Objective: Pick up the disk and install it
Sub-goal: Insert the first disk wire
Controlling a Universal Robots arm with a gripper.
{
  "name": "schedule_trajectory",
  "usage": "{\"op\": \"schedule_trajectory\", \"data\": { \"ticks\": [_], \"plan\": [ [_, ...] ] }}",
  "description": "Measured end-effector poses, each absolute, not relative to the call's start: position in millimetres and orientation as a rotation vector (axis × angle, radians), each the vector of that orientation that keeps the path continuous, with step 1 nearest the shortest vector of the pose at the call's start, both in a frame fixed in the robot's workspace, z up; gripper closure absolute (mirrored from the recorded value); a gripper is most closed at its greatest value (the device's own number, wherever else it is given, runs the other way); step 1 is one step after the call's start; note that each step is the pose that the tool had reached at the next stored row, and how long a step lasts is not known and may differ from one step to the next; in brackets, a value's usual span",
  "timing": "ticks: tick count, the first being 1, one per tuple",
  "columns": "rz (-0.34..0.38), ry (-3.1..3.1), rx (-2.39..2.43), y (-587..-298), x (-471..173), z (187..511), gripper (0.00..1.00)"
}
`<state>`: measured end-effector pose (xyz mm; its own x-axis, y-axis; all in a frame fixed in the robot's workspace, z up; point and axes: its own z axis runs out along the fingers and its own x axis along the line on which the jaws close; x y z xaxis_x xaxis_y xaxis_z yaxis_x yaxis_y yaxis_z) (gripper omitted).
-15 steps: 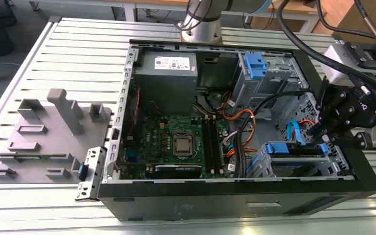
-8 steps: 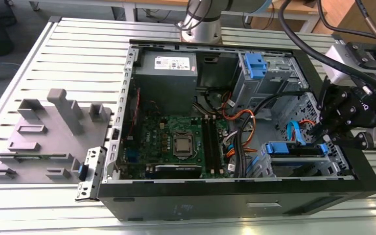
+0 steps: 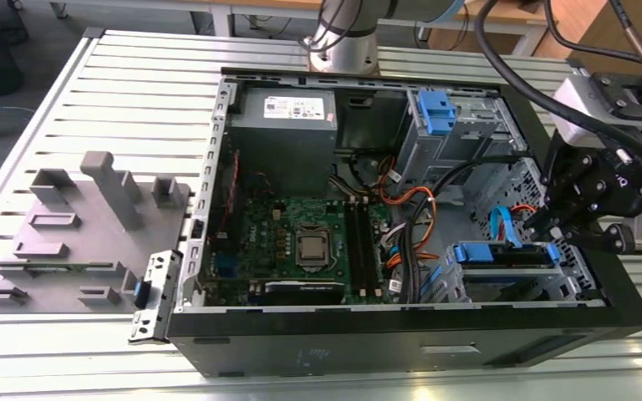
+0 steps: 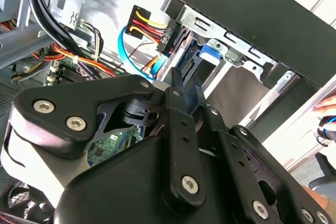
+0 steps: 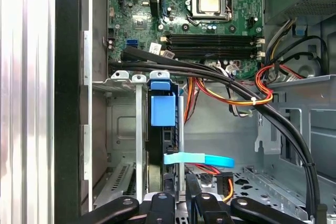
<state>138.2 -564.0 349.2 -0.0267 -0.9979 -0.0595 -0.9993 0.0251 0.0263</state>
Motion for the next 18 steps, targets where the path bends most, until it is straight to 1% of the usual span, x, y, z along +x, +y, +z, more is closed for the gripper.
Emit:
{"op": "schedule_trajectory", "data": {
  "ticks": [7,18],
  "plan": [
    [0.074,2.21,-2.173,-564.0,134.8,348.8,0.76],
    [0.071,2.208,-2.173,-564.0,132.9,349.6,0.76]
  ]
}}
